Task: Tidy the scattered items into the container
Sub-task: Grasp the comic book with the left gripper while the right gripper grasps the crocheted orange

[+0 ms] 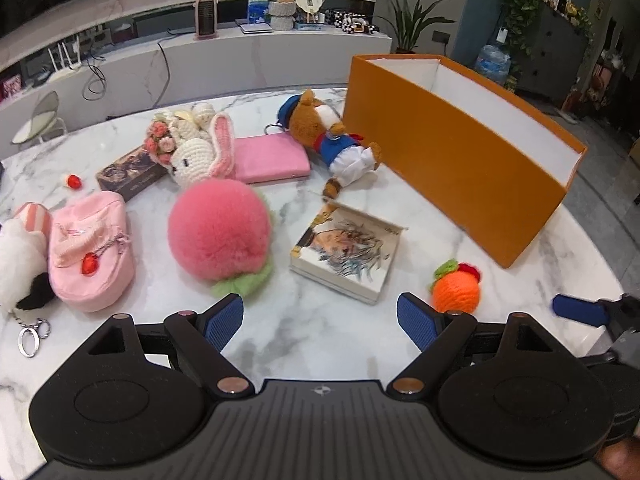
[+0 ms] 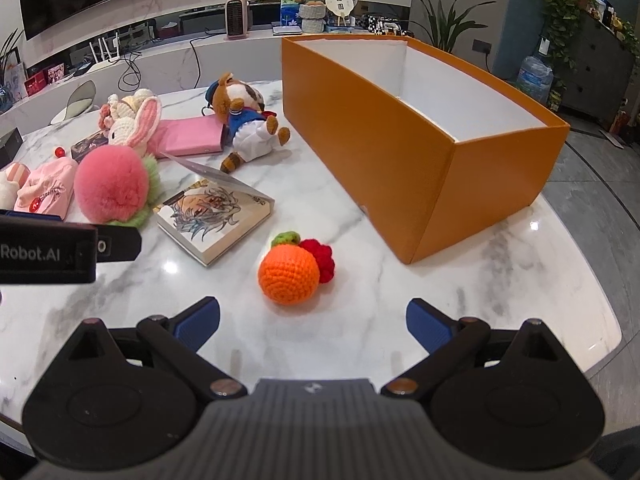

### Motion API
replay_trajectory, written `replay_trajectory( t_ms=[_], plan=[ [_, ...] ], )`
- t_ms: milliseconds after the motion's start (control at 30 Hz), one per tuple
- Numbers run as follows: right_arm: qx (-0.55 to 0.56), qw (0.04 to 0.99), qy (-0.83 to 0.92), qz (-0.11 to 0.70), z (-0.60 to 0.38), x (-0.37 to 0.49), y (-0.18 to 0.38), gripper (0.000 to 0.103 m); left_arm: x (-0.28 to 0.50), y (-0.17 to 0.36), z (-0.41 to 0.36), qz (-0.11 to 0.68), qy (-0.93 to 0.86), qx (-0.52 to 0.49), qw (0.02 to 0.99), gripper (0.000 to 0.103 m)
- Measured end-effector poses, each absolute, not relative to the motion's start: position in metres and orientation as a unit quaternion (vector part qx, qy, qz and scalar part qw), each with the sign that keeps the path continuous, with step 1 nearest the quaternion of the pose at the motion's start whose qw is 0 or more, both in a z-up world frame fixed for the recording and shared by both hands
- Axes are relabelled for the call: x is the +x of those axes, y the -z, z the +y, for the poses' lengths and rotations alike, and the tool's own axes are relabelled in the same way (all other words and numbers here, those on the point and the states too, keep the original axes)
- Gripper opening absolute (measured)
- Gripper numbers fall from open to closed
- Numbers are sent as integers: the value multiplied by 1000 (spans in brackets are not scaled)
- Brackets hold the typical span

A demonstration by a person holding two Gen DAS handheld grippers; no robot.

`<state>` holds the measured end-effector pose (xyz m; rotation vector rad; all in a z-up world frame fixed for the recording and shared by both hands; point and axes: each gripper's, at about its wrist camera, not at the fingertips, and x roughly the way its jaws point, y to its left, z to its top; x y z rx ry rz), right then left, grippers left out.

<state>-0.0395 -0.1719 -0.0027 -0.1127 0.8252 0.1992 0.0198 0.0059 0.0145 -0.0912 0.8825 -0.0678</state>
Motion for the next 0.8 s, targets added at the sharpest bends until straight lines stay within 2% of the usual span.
replay_trajectory(
  t_ms=[467, 567, 633, 800],
  plan=[
    [-84, 911, -112, 388, -166, -24, 1, 95, 67, -18, 4, 418, 69, -113, 899, 99],
    [-92, 910, -116, 388, -162, -20, 2, 91, 75, -13, 10, 416, 83, -149, 893, 99],
    [-92, 905, -117, 399, -161, -16, 6, 83, 81, -8, 14, 417, 96, -170, 888, 98],
    [-86, 898, -119, 414, -159, -10, 13, 82, 94, 4, 19, 426, 99, -193, 878, 98]
  ],
)
